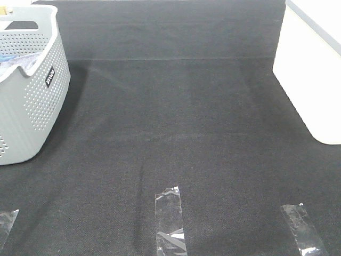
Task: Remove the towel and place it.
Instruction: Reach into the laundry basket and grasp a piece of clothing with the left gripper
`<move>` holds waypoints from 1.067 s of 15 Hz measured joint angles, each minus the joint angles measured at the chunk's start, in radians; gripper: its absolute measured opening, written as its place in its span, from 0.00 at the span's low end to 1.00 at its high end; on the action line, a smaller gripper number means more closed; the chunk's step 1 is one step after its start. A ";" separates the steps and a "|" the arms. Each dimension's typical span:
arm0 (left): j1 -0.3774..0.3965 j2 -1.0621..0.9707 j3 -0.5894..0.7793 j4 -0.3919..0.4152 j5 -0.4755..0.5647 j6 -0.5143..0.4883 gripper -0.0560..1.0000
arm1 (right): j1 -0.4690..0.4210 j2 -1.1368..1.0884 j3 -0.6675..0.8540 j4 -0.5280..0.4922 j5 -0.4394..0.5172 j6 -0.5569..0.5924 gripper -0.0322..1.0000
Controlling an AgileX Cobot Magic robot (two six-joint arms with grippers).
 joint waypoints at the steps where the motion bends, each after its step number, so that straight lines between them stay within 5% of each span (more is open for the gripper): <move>1: 0.000 0.000 0.000 0.000 0.000 0.000 0.92 | 0.000 0.000 0.000 0.000 0.000 0.000 0.71; 16: 0.000 0.000 0.000 0.000 0.000 0.000 0.92 | 0.000 0.000 0.000 0.000 0.000 0.000 0.71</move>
